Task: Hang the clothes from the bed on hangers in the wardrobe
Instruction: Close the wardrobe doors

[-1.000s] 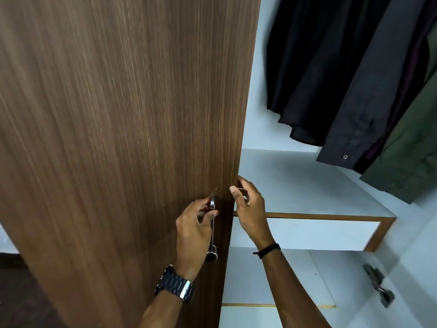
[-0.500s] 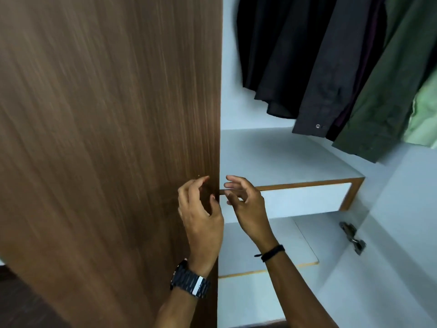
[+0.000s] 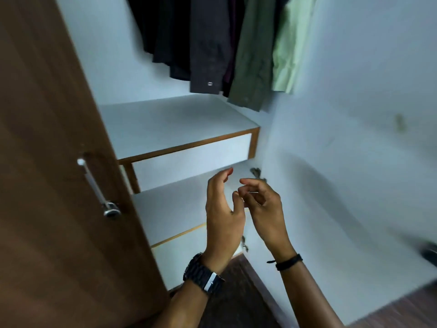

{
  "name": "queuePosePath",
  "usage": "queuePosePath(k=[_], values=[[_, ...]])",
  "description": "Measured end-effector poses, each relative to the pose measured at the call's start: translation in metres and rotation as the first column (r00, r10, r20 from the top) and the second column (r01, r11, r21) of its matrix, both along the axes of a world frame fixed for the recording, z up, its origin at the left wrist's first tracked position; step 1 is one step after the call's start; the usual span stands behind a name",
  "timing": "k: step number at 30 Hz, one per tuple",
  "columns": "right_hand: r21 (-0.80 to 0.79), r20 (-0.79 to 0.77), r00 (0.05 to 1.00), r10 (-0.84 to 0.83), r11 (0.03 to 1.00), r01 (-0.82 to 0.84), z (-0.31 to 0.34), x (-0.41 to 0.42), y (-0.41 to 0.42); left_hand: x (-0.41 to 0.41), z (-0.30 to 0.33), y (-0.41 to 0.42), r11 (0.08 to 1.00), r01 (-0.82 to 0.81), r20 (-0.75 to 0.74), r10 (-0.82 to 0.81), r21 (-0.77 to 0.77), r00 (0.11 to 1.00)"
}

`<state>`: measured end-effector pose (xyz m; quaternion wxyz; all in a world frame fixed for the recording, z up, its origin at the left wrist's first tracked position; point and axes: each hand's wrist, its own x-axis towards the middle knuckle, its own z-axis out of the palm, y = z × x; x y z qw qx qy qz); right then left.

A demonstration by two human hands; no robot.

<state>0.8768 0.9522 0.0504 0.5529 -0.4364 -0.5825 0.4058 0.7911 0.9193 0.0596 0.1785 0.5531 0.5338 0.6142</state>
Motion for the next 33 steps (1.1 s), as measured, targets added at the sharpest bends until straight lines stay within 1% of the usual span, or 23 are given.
queuePosePath(k=[3, 5, 7, 9, 10, 12, 14, 15, 16, 19, 20, 23, 26, 28, 33], values=[[0.037, 0.012, 0.993, -0.114, 0.993, 0.114, -0.003, 0.055, -0.021, 0.052, -0.004, -0.010, 0.994, 0.110, 0.039, -0.109, -0.027, 0.993], [0.071, 0.055, 0.969, -0.240, 0.969, 0.236, -0.007, 0.115, -0.044, 0.109, -0.006, -0.023, 0.981, 0.183, 0.100, -0.177, -0.056, 0.979], [0.180, 0.081, 0.908, -0.412, 0.902, 0.393, -0.006, 0.178, -0.066, 0.168, -0.007, -0.033, 0.949, 0.310, 0.151, -0.298, -0.063, 0.942], [0.303, 0.129, 0.805, -0.579, 0.796, 0.524, -0.006, 0.232, -0.081, 0.219, -0.008, -0.037, 0.908, 0.414, 0.162, -0.400, -0.066, 0.902], [0.353, 0.167, 0.749, -0.641, 0.748, 0.562, -0.005, 0.259, -0.087, 0.246, -0.007, -0.038, 0.888, 0.453, 0.173, -0.435, -0.077, 0.883], [0.406, 0.203, 0.671, -0.713, 0.685, 0.605, -0.004, 0.297, -0.092, 0.285, -0.006, -0.033, 0.859, 0.497, 0.192, -0.471, -0.121, 0.861], [0.402, 0.181, 0.624, -0.760, 0.636, 0.659, -0.002, 0.331, -0.091, 0.321, -0.001, -0.030, 0.830, 0.534, 0.175, -0.509, -0.162, 0.843], [0.377, 0.172, 0.621, -0.764, 0.634, 0.675, -0.001, 0.342, -0.088, 0.334, 0.000, -0.028, 0.817, 0.548, 0.161, -0.525, -0.179, 0.836], [0.339, 0.176, 0.646, -0.743, 0.661, 0.669, 0.002, 0.354, -0.083, 0.347, 0.003, -0.026, 0.810, 0.555, 0.145, -0.537, -0.189, 0.831], [0.180, 0.207, 0.815, -0.541, 0.840, 0.511, 0.006, 0.366, -0.071, 0.366, 0.000, -0.020, 0.839, 0.508, 0.085, -0.502, -0.194, 0.861], [0.162, 0.211, 0.838, -0.502, 0.864, 0.477, 0.006, 0.368, -0.069, 0.367, -0.002, -0.019, 0.847, 0.495, 0.076, -0.490, -0.197, 0.869], [0.179, 0.174, 0.838, -0.518, 0.853, 0.490, 0.009, 0.374, -0.065, 0.364, -0.007, -0.017, 0.845, 0.496, 0.080, -0.490, -0.201, 0.868], [0.152, 0.167, 0.858, -0.485, 0.873, 0.464, 0.009, 0.377, -0.065, 0.356, -0.008, -0.023, 0.841, 0.504, 0.117, -0.490, -0.197, 0.864], [0.170, 0.163, 0.864, -0.477, 0.876, 0.451, 0.007, 0.373, -0.068, 0.348, -0.009, -0.029, 0.845, 0.499, 0.110, -0.487, -0.193, 0.866], [0.220, 0.123, 0.905, -0.407, 0.900, 0.375, -0.005, 0.346, -0.085, 0.314, -0.019, -0.059, 0.879, 0.447, 0.122, -0.431, -0.166, 0.894]])
